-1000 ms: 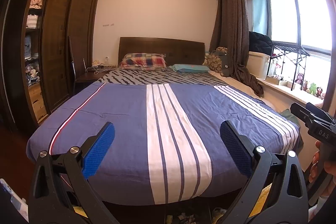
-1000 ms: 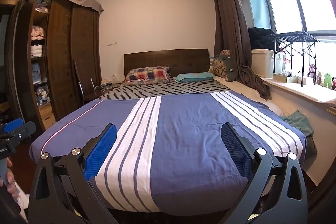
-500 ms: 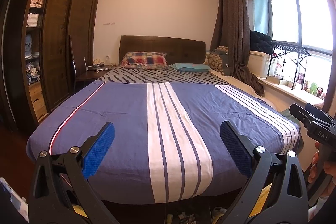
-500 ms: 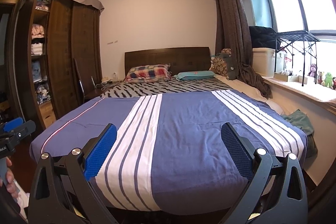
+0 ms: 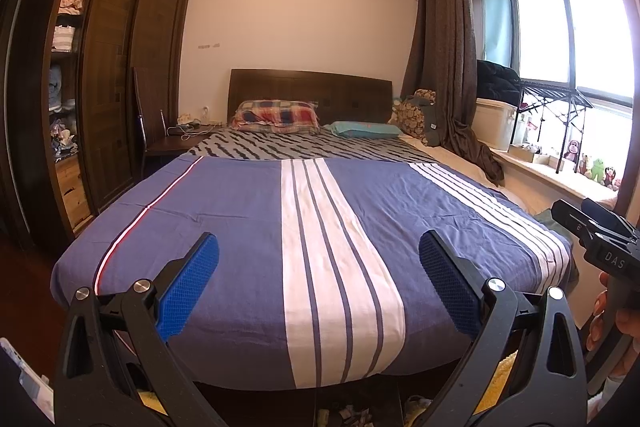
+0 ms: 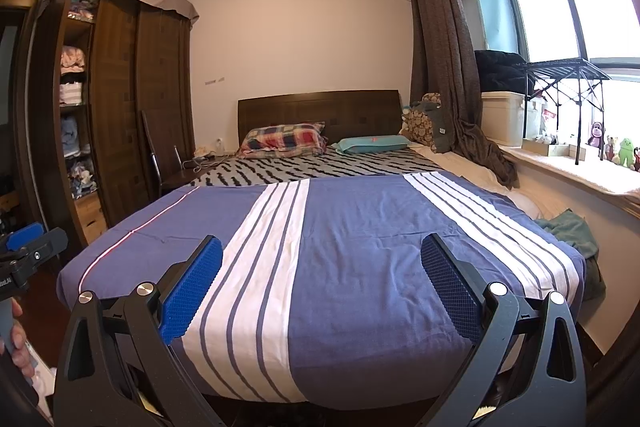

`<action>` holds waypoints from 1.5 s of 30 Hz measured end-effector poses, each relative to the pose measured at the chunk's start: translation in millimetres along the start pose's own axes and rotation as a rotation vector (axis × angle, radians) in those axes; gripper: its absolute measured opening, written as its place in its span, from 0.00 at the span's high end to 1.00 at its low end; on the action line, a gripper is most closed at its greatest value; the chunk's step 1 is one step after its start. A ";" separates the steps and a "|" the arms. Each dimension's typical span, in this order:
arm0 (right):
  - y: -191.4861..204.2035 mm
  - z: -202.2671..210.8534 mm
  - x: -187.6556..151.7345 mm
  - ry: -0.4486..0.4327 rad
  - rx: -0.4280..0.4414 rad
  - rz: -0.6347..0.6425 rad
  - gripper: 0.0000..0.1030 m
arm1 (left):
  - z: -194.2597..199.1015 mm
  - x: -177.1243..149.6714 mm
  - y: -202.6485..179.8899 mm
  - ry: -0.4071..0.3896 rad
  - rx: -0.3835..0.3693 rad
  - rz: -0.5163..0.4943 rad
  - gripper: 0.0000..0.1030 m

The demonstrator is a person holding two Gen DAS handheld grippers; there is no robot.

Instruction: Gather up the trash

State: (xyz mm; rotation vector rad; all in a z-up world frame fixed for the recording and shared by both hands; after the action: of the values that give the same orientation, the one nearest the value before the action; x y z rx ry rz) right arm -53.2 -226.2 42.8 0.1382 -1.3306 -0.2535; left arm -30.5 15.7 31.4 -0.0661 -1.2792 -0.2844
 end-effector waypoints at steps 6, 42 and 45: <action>-0.3 -0.2 -0.3 0.002 0.001 -0.002 0.03 | -0.1 -0.6 -0.2 0.001 0.000 0.000 0.08; 4.4 -6.1 -6.4 0.032 -0.005 -0.004 0.03 | -6.6 -6.7 2.4 0.051 0.045 0.011 0.08; 4.3 -7.6 -8.3 0.037 -0.005 -0.005 0.03 | -6.5 -7.6 2.0 0.047 0.040 0.017 0.08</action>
State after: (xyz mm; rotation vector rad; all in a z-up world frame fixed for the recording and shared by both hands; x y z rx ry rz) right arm -47.2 -220.2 34.3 0.1417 -1.2927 -0.2571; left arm -25.9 17.6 22.5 -0.0360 -1.2362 -0.2447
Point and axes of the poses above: each gripper's, at about its wrist camera, not at the fingertips, and z roughly against the way its jaws point, y to its left, x to its top, the point moved 6 cm from there along -z, roughly the way its jaws point, and after that the axes turned 10 degrees about -z, right-handed, at the moved point
